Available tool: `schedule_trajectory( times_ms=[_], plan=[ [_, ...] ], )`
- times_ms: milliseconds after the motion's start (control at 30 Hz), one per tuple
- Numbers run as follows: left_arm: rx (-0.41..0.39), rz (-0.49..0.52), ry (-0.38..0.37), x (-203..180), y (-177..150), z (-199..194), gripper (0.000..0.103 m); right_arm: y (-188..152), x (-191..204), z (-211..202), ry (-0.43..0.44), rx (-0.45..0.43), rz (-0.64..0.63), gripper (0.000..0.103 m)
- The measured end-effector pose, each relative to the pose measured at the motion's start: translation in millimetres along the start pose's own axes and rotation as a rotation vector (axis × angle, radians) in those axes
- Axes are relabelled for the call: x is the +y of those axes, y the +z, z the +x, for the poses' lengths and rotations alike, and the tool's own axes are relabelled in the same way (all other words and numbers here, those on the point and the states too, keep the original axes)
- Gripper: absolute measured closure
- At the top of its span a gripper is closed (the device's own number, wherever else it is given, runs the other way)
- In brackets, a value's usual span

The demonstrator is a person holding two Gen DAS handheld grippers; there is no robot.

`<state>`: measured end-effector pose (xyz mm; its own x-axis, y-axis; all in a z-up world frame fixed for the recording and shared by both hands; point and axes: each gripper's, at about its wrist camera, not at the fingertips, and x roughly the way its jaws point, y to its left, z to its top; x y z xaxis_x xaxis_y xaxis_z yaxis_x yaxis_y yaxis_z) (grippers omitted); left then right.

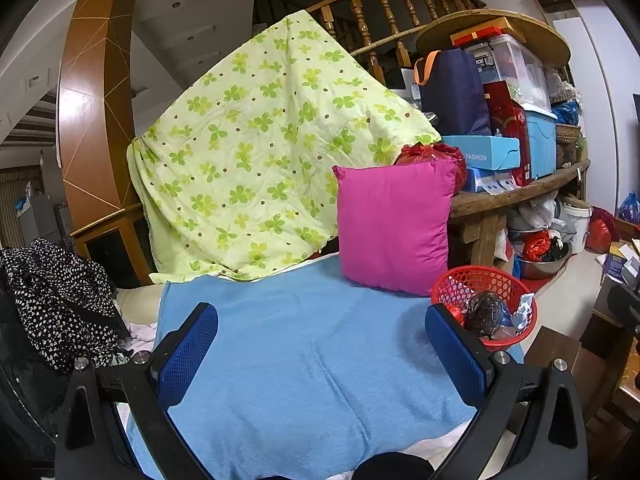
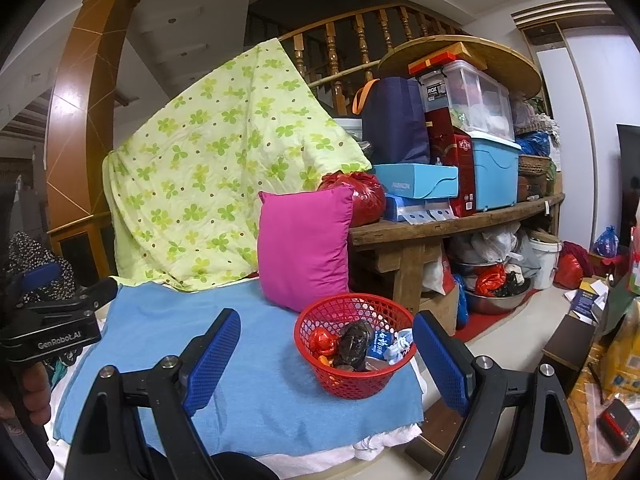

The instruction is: Collect trash

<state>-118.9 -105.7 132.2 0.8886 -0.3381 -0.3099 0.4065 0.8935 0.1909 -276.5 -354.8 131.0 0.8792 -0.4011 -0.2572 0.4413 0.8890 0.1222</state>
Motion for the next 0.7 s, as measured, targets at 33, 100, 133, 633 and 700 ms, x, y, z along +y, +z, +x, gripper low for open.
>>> schedule_trajectory(
  times_ms=[33,100,133,633,700],
  plan=[
    [0.003,-0.003,-0.003,-0.6,0.9,0.5,0.0,0.7,2.0,-0.1,-0.003,-0.001,-0.004,0.013],
    [0.006,-0.001,-0.014,-1.5,1.3,0.2,0.0,2.2,2.1,-0.7,-0.004,-0.001,-0.003,0.013],
    [0.004,0.004,-0.014,-3.0,1.9,0.0,0.0,1.8,2.7,-0.6,-0.004,0.001,-0.004,0.013],
    [0.122,-0.034,-0.1,-14.8,11.2,63.8,0.0,8.2,-10.2,44.0,-0.095,0.1,0.055,0.013],
    [0.135,-0.04,-0.116,-16.2,17.2,77.7,0.0,7.7,-8.9,63.7,-0.096,0.147,0.078,0.013]
  ],
)
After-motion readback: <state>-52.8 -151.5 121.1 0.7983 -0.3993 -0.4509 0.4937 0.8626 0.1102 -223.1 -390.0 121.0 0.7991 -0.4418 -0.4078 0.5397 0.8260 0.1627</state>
